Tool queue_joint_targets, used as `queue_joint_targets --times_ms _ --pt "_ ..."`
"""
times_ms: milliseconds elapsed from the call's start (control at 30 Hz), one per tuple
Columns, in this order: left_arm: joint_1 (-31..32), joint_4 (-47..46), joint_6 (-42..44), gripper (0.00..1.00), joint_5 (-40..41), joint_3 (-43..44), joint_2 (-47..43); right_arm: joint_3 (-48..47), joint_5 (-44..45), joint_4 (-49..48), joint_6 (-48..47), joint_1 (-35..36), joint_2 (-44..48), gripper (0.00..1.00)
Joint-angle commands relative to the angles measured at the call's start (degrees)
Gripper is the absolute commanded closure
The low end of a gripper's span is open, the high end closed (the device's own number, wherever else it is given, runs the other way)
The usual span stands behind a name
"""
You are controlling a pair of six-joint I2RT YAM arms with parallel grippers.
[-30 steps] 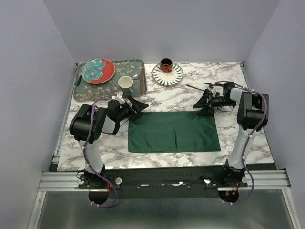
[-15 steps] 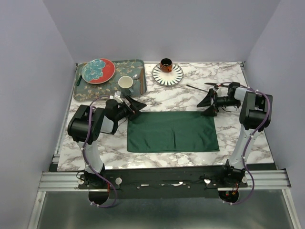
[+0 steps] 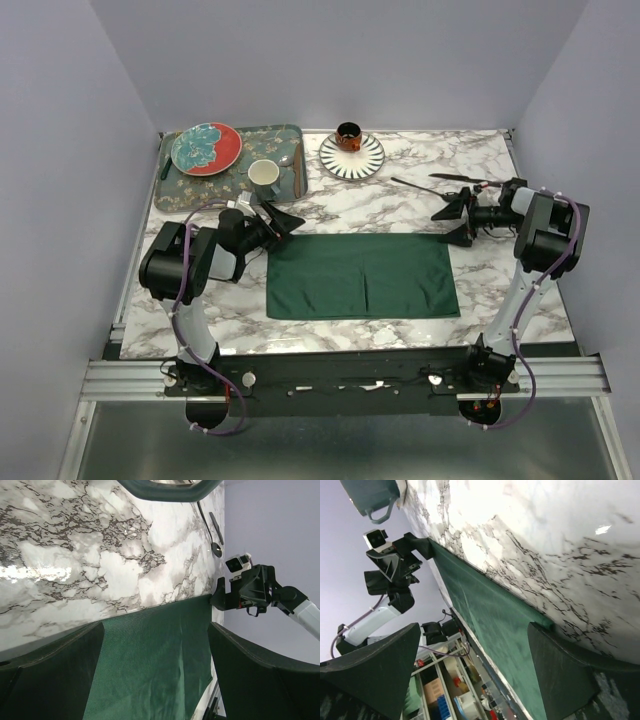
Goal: Fold the napkin into a case and place the utensils inside
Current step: Smooth out the rectangle-folded napkin at the center of the board.
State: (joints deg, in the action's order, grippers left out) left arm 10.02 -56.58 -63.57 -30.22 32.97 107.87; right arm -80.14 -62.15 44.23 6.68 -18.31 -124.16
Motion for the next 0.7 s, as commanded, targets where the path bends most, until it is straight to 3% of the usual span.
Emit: queue_joint_targets --times_ms 0,167,433,667 --pt "-0.6 2.3 2.5 0.01 -1.1 -1.4 -1.9 0.0 1.6 1.0 -3.0 -0.3 1.8 0.08" --pt "2.9 0.6 2.1 0.01 -4.8 0.5 -7.6 1.2 1.2 5.3 -9.3 2.3 8.1 0.14" --pt "12.6 -2.0 -3.5 0.01 1.3 10.4 2.2 2.3 9.0 3.8 -8.6 5.9 11.1 0.16" --pt "15.2 -0.2 -5.5 0.01 7.2 13.3 8.0 0.8 19.0 4.1 -7.9 9.7 9.2 0.16"
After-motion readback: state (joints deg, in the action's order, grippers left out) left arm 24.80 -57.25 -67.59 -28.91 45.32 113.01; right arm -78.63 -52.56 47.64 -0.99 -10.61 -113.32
